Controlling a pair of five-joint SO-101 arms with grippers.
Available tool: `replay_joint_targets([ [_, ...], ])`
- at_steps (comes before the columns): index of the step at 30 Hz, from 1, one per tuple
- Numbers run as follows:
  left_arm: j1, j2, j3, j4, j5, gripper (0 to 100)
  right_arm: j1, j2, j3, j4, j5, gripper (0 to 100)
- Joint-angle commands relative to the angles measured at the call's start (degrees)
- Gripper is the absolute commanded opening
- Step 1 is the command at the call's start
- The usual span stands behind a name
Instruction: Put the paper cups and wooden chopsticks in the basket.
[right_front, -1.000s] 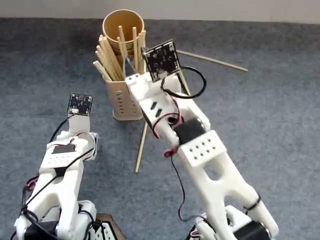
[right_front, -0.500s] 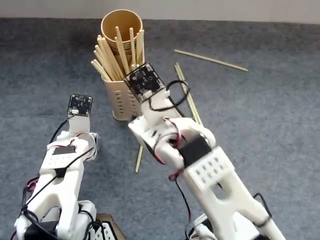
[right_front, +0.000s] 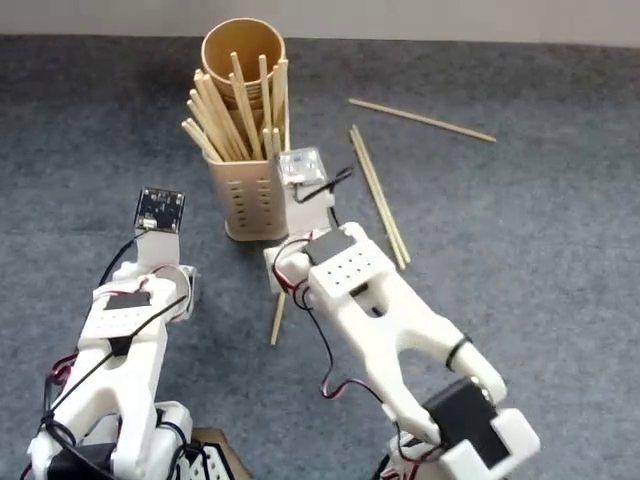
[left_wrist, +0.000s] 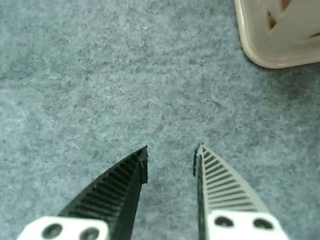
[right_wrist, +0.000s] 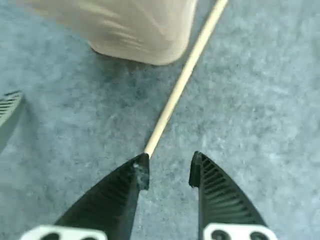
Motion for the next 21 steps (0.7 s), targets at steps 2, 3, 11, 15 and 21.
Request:
replay_joint_targets([
  [2,0.92,-0.84,-0.31,-0.79,-0.53,18,-1.19,2.15,-0.13,-0.66,-2.20,12.6],
  [3,0.92,-0.84,-0.31,-0.79,-0.53,18,-1.71,2.07,1.19,-1.01,-2.37,10.4],
  [11,0.92,-0.84,-0.31,-0.79,-0.53,18,-3.65,0.48,14.11,-11.65,-2.29,5.9],
  [15,0.92,-0.84,-0.31,-0.79,-0.53,18,-3.12,0.57,14.64,-11.65,-2.11,6.0],
  [21,0.92,-0.84,-0.31,-0.70,-0.53,18,-2.86,-1.27,14.46,-10.59,-2.02,6.0],
])
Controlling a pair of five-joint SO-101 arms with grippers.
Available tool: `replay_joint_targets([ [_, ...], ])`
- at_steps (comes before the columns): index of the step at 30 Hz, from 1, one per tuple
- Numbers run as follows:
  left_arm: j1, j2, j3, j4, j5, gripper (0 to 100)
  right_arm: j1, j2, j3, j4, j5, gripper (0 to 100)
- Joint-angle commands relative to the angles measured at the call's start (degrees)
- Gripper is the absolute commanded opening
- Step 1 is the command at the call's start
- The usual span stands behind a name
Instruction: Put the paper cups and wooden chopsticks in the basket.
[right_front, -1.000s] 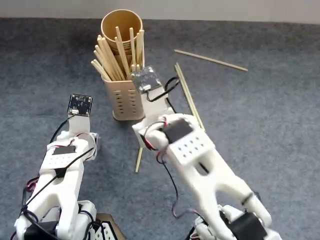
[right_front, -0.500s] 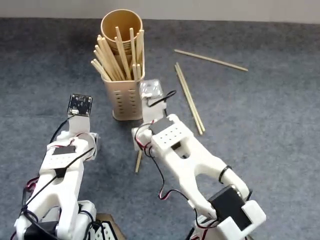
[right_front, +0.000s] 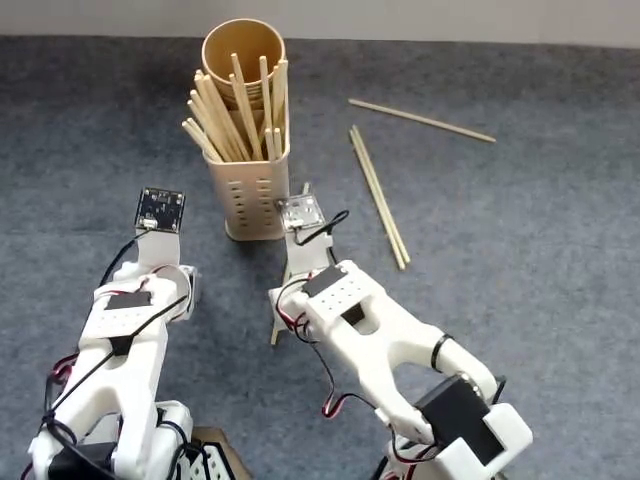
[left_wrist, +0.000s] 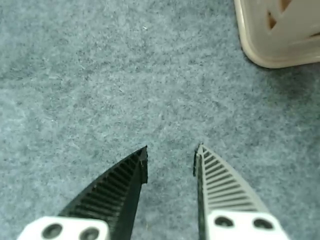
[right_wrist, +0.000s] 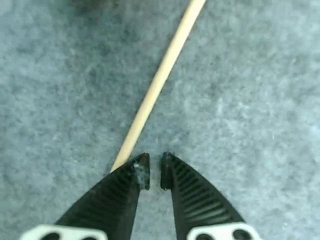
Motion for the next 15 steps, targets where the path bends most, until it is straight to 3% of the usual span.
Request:
replay_joint_targets([
  [1,0.92,-0.84,-0.31,-0.70,-0.53,18,-0.04,-4.26,-0.22,0.92,-0.09,6.0],
  [4,0.92,-0.84,-0.31,-0.79,-0.53,18,0.31,-9.01,0.22,1.01,-0.09,7.6],
  [10,0.92,-0.84,-0.31,-0.88,-0.53,18,-1.36,-15.87,3.03,1.10,-0.09,22.1],
  [15,0.92,-0.84,-0.31,-0.79,-0.53,18,-3.38,-10.95,3.47,-0.92,-0.09,22.5],
])
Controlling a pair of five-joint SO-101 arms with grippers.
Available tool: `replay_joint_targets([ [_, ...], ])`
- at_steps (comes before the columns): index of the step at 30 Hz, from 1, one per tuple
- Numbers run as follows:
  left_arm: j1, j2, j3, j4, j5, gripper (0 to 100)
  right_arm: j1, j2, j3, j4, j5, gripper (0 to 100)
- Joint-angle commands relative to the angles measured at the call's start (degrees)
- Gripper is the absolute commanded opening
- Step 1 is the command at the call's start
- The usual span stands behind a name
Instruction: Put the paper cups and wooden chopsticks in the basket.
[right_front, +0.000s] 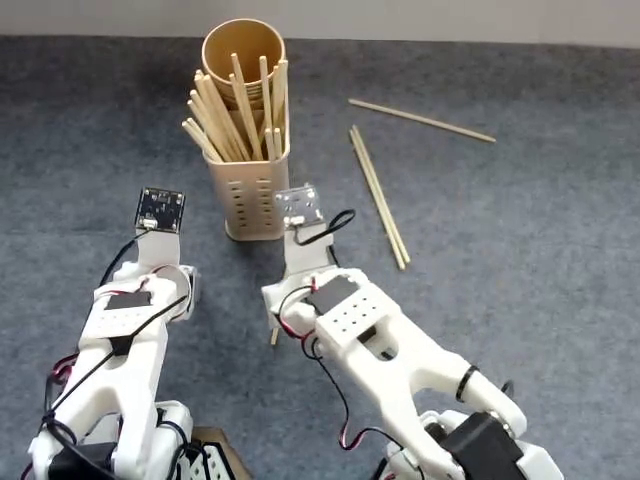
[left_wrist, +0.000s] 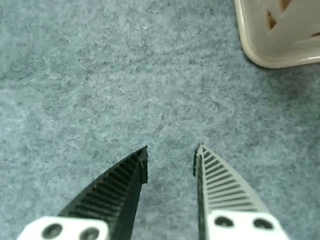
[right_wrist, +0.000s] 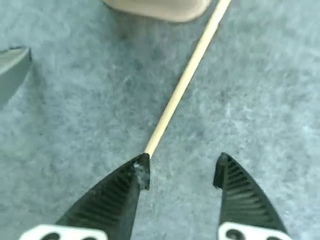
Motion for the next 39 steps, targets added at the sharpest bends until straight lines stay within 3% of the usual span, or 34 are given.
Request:
replay_joint_targets([
  [1,0.92,-0.84,-0.31,-0.79,-0.53,18,-1.45,3.21,0.04,-2.59,-0.09,22.5],
  [8,0.92,-0.84,-0.31,-0.79,-0.53,18,-3.03,11.74,-0.84,-6.55,-0.09,22.4],
  [14,0.92,-0.84,-0.31,-0.79,-0.53,18,-2.68,17.10,-6.90,0.40,-0.09,22.4],
  [26,0.92,-0.84,-0.31,-0.79,-0.53,18,-5.76,2.51,-7.25,4.18,-0.09,22.4],
  [33,0.92,-0.84,-0.31,-0.70,-0.53,18,-5.23,7.52,-1.71,-7.25,0.00,22.4],
  [39,0.84,-0.84,-0.31,-0.70,-0.53,18,-1.80,13.93,-1.27,-6.55,-0.09,21.5],
])
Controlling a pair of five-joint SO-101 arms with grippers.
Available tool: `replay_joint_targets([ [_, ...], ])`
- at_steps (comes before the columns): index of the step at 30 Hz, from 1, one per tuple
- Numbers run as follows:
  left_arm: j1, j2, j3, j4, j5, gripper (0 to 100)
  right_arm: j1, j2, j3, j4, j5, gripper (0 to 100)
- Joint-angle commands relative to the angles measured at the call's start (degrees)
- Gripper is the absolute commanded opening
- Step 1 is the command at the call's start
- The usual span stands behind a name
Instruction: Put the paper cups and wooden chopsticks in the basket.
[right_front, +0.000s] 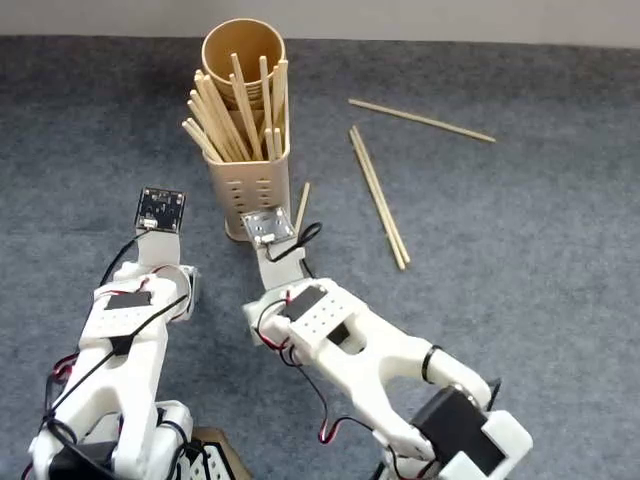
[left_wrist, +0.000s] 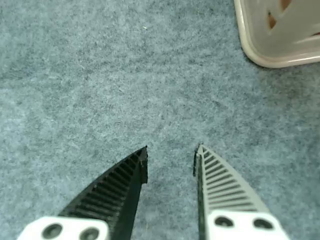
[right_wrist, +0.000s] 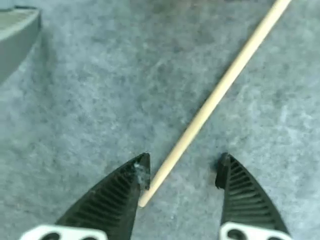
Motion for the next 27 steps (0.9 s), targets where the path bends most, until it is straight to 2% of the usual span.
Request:
replay_joint_targets([
  [1,0.84,-0.84,-0.31,-0.70,-0.53,18,3.21,1.98,0.04,1.10,-0.09,19.1],
  [5,0.84,-0.84,-0.31,-0.70,-0.53,18,3.21,0.31,0.04,3.74,-0.09,0.0],
  [9,0.84,-0.84,-0.31,-0.70,-0.53,18,4.79,-2.59,0.31,6.55,0.00,0.3],
  [13,0.84,-0.84,-0.31,-0.70,-0.53,18,9.27,-8.04,0.13,12.26,0.44,0.5],
  [19,0.84,-0.84,-0.31,-0.88,-0.53,18,12.44,-17.80,0.04,23.43,7.82,0.5],
  [24,0.84,-0.84,-0.31,-0.79,-0.53,18,18.33,-19.21,-0.75,23.60,9.58,0.5],
  [27,0.84,-0.84,-0.31,-0.79,-0.53,18,19.12,-19.30,-0.75,24.13,9.67,0.9],
])
